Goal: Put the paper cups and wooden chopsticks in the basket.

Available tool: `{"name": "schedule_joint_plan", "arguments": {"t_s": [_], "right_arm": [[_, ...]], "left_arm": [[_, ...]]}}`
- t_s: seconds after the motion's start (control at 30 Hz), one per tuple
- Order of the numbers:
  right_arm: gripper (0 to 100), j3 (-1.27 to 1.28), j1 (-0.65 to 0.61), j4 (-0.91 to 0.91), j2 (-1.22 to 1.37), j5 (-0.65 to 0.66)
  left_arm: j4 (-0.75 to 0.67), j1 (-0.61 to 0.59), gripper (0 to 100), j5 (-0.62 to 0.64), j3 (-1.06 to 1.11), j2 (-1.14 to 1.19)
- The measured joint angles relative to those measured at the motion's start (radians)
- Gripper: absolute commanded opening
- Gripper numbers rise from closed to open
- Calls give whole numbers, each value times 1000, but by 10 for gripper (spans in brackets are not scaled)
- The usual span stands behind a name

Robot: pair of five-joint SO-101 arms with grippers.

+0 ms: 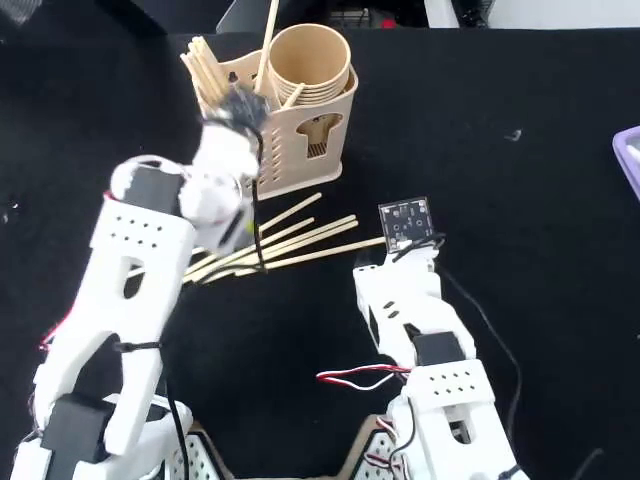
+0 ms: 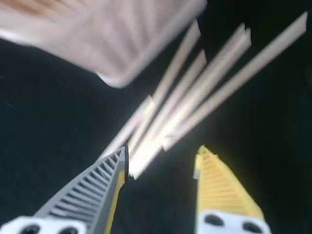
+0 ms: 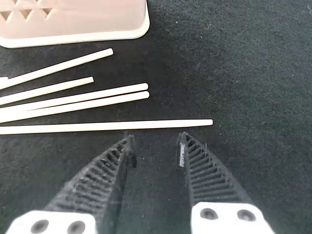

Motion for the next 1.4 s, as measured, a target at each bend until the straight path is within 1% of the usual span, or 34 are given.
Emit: {"name": "schedule_joint_plan", "arguments": {"t_s": [0.1, 0.37, 0.4, 0.47, 0.6, 0.77, 0.87, 0.97, 1.1, 1.17, 1.27, 1.4], "right_arm": [[152, 0, 0, 0, 0, 0], [152, 0, 0, 0, 0, 0], [152, 0, 0, 0, 0, 0], [152, 0, 0, 0, 0, 0], [152, 0, 0, 0, 0, 0], [152, 0, 0, 0, 0, 0], [152, 0, 0, 0, 0, 0], [152, 0, 0, 0, 0, 0], [152, 0, 0, 0, 0, 0], [152, 0, 0, 0, 0, 0], [152, 0, 0, 0, 0, 0], [152, 0, 0, 0, 0, 0]], "left_arm": [[-123, -5, 246, -12, 167, 0], [-672, 5, 250, -18, 572, 0], [-718, 6, 250, -21, 600, 5], [-764, 14, 250, -25, 611, 29], [-789, 12, 248, -25, 601, 123], [-793, 11, 246, -26, 508, 253], [-792, 11, 245, -26, 474, 293], [-769, 14, 238, -72, 456, 310], [-707, 32, 155, -161, 417, 318], [-681, 43, 130, -198, 411, 319], [-644, 63, 120, -235, 408, 319], [-612, 89, 119, -242, 407, 319]]}}
